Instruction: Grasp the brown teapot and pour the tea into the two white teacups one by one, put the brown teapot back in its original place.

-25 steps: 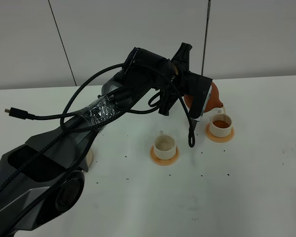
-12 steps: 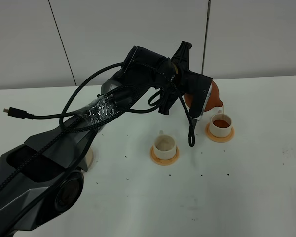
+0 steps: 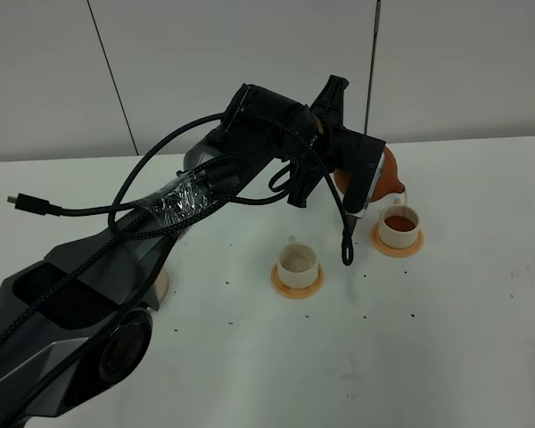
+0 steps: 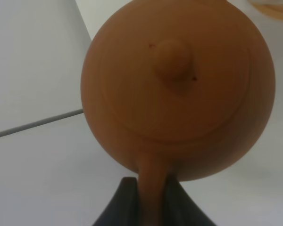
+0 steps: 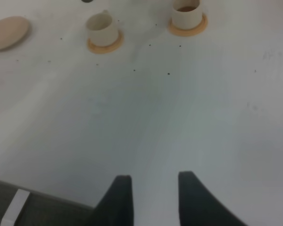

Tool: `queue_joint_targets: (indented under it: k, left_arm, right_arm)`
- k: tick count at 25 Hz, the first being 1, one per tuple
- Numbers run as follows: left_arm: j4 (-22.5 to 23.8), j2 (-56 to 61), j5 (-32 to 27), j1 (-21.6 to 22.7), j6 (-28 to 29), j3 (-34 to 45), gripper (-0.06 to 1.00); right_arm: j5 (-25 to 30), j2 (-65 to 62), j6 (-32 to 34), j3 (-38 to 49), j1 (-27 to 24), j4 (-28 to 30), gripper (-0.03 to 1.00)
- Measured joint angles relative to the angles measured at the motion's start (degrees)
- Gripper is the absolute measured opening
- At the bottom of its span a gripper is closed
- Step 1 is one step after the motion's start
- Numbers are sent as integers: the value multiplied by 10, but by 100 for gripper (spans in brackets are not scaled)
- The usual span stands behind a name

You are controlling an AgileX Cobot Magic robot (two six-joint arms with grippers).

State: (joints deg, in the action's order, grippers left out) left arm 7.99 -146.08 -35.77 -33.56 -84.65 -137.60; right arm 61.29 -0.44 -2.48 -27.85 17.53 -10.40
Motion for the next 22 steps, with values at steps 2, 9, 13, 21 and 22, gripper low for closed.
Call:
queue_joint_targets:
  k: [2,9,13,21,22]
  left_arm:
    - [0,0,0,0,0,0,17]
    - [0,0,0,-1,0,0,17]
    - [0,0,0,-2,2,0,17]
    - [-2,0,-17,-2,31,0,17]
    - [-2,0,-21,-2,39,0,17]
  right_arm:
    - [0,0,0,0,0,0,24]
    - [0,0,0,0,0,0,24]
    - [0,0,0,0,0,0,24]
    - [0,0,0,0,0,0,24]
    - [0,0,0,0,0,0,24]
